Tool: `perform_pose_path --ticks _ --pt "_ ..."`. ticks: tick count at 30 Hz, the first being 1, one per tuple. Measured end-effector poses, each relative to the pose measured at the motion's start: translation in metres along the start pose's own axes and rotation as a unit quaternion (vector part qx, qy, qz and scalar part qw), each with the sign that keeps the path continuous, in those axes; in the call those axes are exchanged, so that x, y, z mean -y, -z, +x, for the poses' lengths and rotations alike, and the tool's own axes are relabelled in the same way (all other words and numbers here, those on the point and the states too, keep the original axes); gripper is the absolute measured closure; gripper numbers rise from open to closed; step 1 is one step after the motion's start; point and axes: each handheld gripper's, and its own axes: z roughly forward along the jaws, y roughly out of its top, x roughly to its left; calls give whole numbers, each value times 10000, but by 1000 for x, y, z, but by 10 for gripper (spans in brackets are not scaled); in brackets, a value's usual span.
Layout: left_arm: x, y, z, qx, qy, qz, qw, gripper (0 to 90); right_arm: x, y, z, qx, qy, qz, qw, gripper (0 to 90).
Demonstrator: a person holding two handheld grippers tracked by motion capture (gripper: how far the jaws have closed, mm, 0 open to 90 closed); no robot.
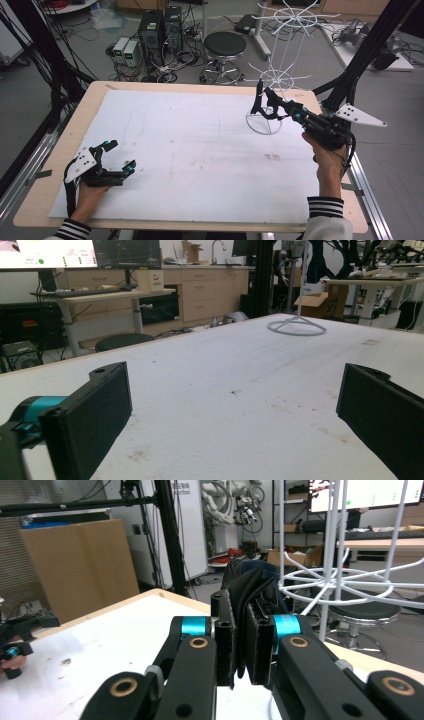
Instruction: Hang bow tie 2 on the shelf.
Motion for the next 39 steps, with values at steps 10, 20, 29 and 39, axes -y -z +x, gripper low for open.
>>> perform_pose_path --ticks 10,20,29,39 --pt "0 0 0 -9 26 5 10000 17 -10 -4 -8 101 -7 17 9999 852" --pt "0 0 1 11 47 -18 10000 18 -15 -11 -16 215 0 49 9998 852" --pt "0 1 0 0 37 -35 10000 18 -13 -19 -21 317 -67 67 9995 851" --pt "0 1 0 -20 51 -36 10000 18 -23 -28 -22 458 38 239 9987 851"
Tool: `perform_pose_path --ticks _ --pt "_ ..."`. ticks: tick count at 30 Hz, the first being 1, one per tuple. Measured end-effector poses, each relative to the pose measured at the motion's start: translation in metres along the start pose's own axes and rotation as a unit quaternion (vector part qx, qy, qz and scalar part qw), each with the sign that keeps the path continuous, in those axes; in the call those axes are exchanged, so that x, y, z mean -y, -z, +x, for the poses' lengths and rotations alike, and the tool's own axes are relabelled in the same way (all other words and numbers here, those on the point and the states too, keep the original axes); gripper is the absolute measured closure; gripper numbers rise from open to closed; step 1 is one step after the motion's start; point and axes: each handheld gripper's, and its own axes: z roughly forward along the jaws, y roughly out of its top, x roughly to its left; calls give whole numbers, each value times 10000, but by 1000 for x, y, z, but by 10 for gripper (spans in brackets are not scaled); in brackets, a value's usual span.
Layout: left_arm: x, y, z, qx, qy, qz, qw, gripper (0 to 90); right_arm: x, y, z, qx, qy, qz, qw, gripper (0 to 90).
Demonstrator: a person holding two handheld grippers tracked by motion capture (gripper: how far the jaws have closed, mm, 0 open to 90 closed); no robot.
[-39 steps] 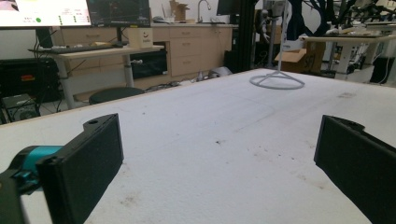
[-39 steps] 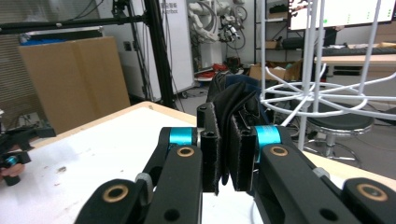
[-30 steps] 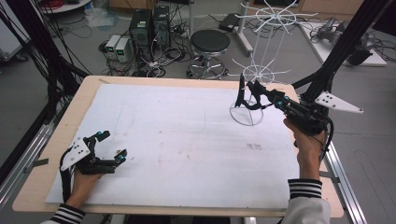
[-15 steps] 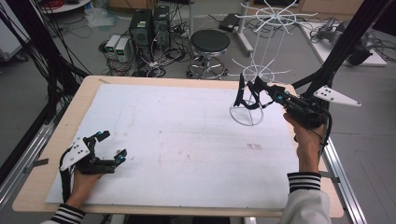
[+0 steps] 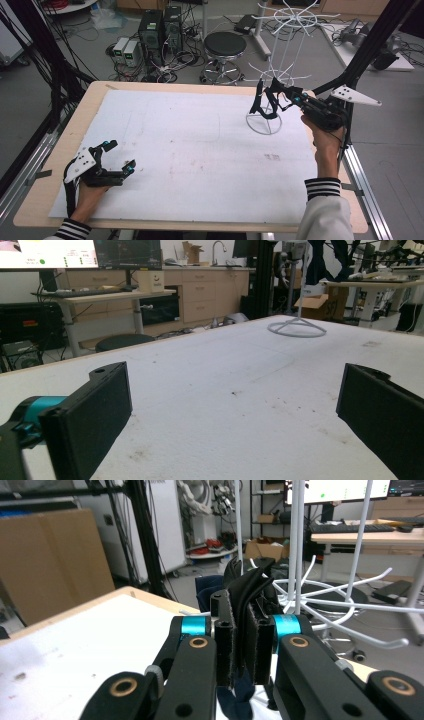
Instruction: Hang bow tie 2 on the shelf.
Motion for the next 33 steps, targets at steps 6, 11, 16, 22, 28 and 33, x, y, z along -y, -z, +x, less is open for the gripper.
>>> perform_pose_path --ticks 6,11,16,22,28,33 --pt "0 0 0 3 -1 2 10000 18 -7 -3 0 67 104 141 9998 851" --pt "0 0 0 0 -2 2 10000 18 -12 -7 0 166 214 298 9992 851" --pt "0 0 0 6 -5 9 10000 18 -14 -11 0 210 260 381 9987 850" --pt "0 0 0 10 -11 3 10000 18 -14 -14 -1 226 275 449 9984 836" --pt "0 0 0 16 -30 12 10000 18 -13 -14 0 234 399 507 9976 776" --pt "0 0 0 10 -31 8 10000 18 -13 -16 3 476 510 467 9965 596"
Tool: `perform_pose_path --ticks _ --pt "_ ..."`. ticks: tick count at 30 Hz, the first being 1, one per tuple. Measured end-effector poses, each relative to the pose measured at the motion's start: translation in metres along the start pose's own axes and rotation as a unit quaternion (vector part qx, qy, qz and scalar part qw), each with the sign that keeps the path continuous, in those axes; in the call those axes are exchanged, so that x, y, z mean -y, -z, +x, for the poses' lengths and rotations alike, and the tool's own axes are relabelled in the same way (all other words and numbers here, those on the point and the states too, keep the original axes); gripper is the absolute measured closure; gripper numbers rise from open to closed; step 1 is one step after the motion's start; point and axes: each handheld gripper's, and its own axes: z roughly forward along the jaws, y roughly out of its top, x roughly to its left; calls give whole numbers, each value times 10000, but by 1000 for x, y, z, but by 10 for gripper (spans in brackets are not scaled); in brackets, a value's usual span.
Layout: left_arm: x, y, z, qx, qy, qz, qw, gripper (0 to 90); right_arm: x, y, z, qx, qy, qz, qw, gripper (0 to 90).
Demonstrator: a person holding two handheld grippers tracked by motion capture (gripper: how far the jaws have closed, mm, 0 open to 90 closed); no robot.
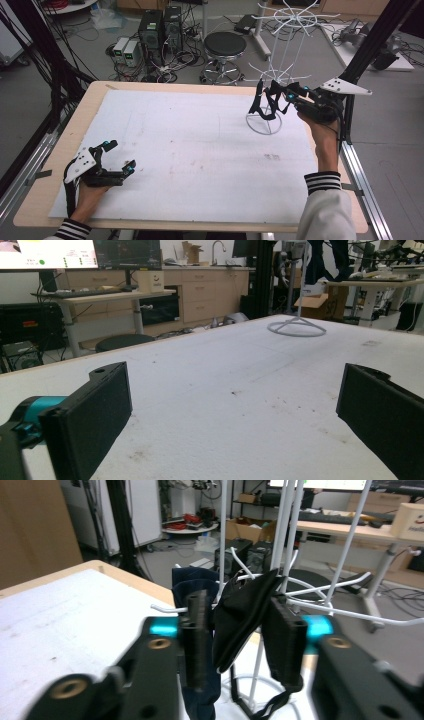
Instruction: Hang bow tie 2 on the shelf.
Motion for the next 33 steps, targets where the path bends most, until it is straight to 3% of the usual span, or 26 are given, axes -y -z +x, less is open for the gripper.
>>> perform_pose_path --ticks 4,9,14,20,26,29,33 --pt "0 0 0 1 1 -1 10000 18 0 1 1 186 25 -45 9998 476" --pt "0 0 0 -7 -1 4 10000 18 -1 3 1 313 -22 -110 9994 422" --pt "0 0 0 -1 -10 9 10000 18 -1 7 1 495 -38 -190 9986 269" --pt "0 0 0 -13 4 10 10000 18 -3 11 7 491 37 -226 9985 119" --pt "0 0 0 -12 25 -3 10000 18 -4 13 14 303 81 -363 9988 100" --pt "0 0 0 -24 4 2 10000 18 -4 13 20 316 61 -428 9986 12" --pt "0 1 0 -47 11 -46 10000 18 -1 16 27 249 75 -578 9980 12"
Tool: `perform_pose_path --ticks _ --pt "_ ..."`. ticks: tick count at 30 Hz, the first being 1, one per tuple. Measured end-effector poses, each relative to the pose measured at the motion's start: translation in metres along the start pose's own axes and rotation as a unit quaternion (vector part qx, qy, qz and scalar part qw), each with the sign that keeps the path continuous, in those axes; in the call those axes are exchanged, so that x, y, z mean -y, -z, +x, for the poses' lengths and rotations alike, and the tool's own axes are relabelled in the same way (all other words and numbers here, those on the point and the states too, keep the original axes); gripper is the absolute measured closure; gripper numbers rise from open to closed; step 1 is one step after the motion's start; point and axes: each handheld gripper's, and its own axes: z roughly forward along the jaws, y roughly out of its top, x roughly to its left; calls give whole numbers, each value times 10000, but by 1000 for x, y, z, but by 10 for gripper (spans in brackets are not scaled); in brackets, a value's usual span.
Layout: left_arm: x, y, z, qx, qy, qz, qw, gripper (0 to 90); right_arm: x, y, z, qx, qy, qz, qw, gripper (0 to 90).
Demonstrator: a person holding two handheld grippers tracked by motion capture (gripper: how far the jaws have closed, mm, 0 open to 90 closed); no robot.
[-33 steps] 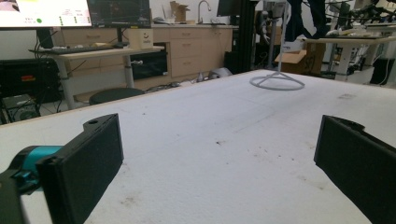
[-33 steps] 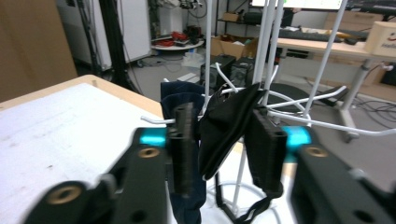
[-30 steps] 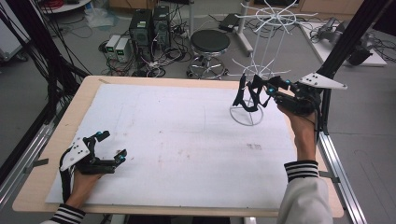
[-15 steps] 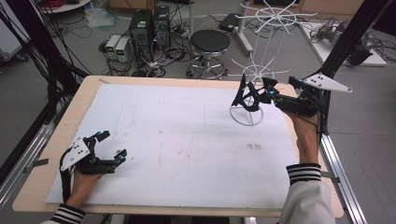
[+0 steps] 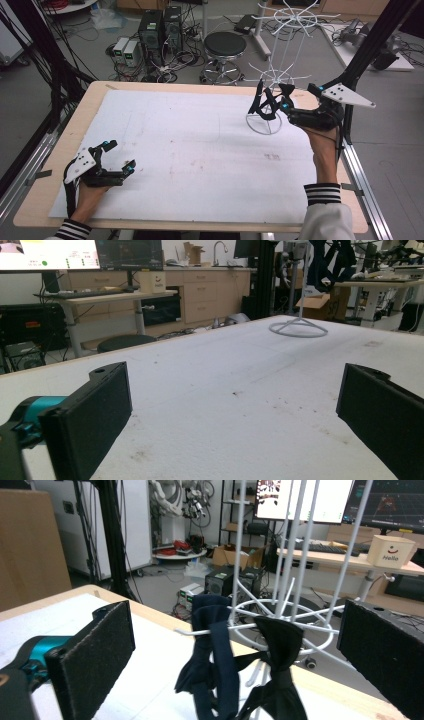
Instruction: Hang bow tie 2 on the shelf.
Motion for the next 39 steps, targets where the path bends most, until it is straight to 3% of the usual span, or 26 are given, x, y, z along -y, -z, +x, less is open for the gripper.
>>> perform_pose_path --ticks 16,22,28,36,39 --pt "1 5 0 -16 74 -129 9999 18 32 16 32 -278 41 -285 9992 11" --pt "1 6 0 -33 55 -148 9999 17 63 22 50 -383 15 -418 9984 11" --pt "1 7 -1 -40 32 -173 9998 18 91 22 60 -419 -74 -359 9985 11" --pt "2 7 -1 -47 4 -196 9998 18 127 22 74 -418 0 -498 9979 11" --pt "2 7 -1 -47 -2 -194 9998 18 140 23 77 -375 -9 -438 9983 12"
